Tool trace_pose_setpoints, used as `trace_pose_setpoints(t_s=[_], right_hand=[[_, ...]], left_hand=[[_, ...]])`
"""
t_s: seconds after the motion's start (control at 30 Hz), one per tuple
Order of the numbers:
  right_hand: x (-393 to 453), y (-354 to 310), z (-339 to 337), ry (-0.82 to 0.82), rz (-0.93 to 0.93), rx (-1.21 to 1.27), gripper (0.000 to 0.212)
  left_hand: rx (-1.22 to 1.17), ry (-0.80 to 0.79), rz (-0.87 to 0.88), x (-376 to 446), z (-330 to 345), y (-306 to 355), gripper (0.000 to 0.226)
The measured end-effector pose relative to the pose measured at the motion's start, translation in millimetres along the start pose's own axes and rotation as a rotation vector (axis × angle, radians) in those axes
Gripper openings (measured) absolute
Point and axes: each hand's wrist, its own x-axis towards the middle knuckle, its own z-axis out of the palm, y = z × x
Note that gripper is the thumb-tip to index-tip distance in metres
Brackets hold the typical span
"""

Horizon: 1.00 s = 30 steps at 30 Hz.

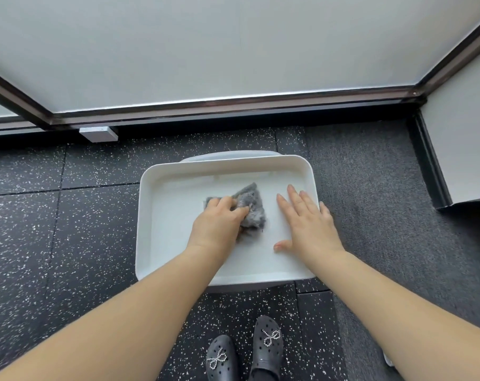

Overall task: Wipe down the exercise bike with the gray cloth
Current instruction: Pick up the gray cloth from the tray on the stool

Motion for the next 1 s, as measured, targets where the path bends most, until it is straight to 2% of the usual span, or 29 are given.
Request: trace_pose_setpoints(t_s=[0.13, 0.3, 0.5, 0.63, 0.77, 0.87, 0.97, 1.0], right_hand=[[-8, 1, -14, -0.035, -0.017, 0.036, 0.092], [-41, 1, -61, 0.241, -0.009, 0.218, 0.058], [-90, -2, -148, 0.256, 0.044, 0.547, 0.041], [-130, -14, -215, 0.276, 0.048, 0.85, 0.024], [-177, -33, -274, 0.191, -0.008, 1.136, 0.032], [-209, -39, -300, 0.251, -0.03, 1.19, 0.036], [-238, -47, -309, 0.339, -0.007, 1.302, 0.054], [-248, -50, -310, 0.379, 0.002, 1.333, 0.054]], left_hand=[[-0.056, -0.043, -0.066, -2, -24, -2, 0.033], [-0.284, 0.116, -0.212, -20, -81, 1, 0.028], [-0.404, 0.264, -0.176, -58, -181, 27, 0.031], [-0.433, 0.311, -0.046, -91, -251, 59, 0.032], [-0.351, 0.332, 0.124, -126, -303, 86, 0.036], [-0.348, 0.353, 0.212, -152, -328, 102, 0.04], [-0.367, 0.356, 0.283, -173, -344, 114, 0.046], [-0.37, 0.348, 0.314, -179, -348, 117, 0.049]])
